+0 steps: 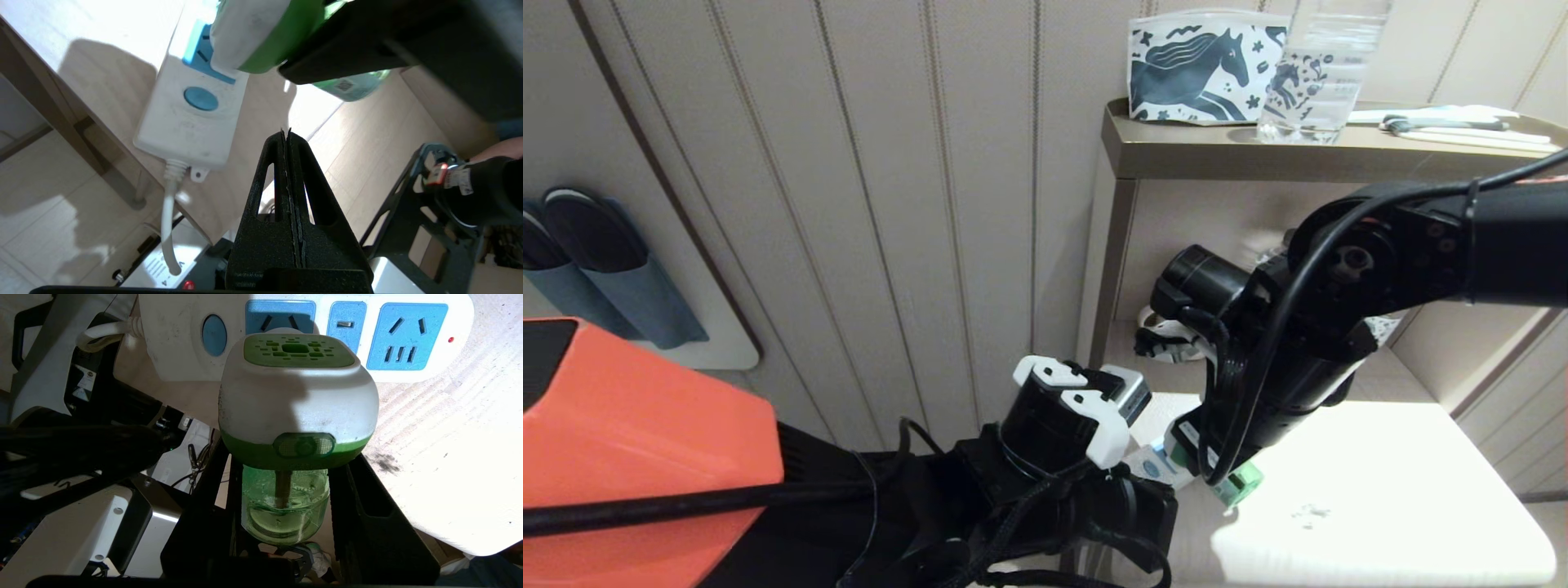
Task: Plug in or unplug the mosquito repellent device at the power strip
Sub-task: Hold the socket with your left hand and unplug it with your right hand
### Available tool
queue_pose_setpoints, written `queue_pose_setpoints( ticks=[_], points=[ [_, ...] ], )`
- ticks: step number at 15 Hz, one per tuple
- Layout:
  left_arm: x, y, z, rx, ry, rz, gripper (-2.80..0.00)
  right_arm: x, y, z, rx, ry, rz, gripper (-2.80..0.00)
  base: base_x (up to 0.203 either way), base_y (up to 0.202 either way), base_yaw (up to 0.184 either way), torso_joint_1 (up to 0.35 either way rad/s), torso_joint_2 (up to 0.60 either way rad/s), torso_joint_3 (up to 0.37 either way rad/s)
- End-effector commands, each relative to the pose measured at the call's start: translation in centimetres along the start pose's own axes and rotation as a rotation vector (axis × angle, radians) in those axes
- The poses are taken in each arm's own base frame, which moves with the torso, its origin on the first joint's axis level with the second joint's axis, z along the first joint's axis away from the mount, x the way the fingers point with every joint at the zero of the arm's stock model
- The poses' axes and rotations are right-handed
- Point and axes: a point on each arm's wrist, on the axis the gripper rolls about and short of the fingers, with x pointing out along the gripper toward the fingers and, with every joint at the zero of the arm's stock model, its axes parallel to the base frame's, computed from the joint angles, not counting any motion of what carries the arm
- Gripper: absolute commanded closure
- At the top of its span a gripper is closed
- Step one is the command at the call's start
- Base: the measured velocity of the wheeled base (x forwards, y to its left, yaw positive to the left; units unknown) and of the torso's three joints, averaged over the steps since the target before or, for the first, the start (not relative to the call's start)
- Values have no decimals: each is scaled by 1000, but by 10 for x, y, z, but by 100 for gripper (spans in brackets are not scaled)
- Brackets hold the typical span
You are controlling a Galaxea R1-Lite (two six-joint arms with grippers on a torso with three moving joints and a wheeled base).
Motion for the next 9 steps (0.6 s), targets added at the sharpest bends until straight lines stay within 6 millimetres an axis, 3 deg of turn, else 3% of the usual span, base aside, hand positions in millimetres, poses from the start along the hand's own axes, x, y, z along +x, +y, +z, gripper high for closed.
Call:
queue_pose_setpoints(
  ticks=[1,9],
  points=[
    [6,3,-6,-4,18,6,0,-2,0,-1,-1,-1,-3,0,0,0,0,0,0,0],
    [29,18,-16,-5,16,50,0,7,1,2,-3,17,-4,0,0,0,0,0,0,0]
  ],
)
